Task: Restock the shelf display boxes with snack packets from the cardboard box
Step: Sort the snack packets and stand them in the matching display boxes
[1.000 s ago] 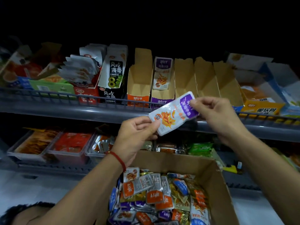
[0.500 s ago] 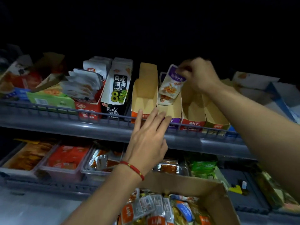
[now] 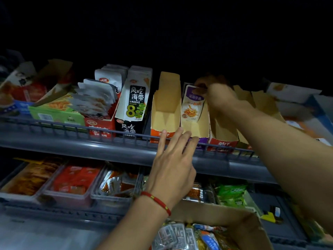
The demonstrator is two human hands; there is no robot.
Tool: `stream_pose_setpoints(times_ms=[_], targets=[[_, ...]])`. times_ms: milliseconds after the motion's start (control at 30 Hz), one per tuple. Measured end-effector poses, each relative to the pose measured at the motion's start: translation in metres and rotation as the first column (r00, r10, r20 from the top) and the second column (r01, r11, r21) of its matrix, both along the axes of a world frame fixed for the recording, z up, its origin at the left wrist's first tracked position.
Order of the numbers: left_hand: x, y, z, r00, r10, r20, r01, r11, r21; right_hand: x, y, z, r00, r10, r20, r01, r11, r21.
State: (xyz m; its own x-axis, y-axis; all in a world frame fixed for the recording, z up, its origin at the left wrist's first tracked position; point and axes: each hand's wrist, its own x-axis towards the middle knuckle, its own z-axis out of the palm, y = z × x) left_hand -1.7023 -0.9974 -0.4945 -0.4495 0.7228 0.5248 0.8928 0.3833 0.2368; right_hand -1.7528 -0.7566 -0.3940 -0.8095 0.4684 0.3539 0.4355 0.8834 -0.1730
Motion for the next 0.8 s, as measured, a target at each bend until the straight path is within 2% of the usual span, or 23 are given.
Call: stream_pose_setpoints(times_ms=[200,500,600,733,800], targets=[[0.000,0.000,-0.001,1.000,0.000,0.014,0.000,1.000,-0.001,-0.007,-0.007,0.007,0.998,0.037,0.048,-0.040,0.997,0.073],[0.002,0.000,-0.003,1.000,-0.005,0.026,0.005,1.000,-0.025,-0.021,-0.015,0.013,0.997,-0.065,0.035,0.061,0.992,0.113],[0.001,0.001,-0.005,1.000,-0.008,0.028,0.009,1.000,-0.018,-0.011,-0.008,0.007,0.998,-0.016,0.058,0.004,0.978,0.209],[0.003,0.000,-0.003,0.999,-0.016,0.028,0.016,1.000,0.008,0.013,-0.015,0.003,0.995,0.088,-0.042,-0.073,0.956,0.285],[0.005,-0.003,-0.003,0.999,-0.018,0.030,0.017,0.999,0.033,0.035,-0.022,0.003,0.979,0.175,-0.103,-0.123,0.913,0.388]])
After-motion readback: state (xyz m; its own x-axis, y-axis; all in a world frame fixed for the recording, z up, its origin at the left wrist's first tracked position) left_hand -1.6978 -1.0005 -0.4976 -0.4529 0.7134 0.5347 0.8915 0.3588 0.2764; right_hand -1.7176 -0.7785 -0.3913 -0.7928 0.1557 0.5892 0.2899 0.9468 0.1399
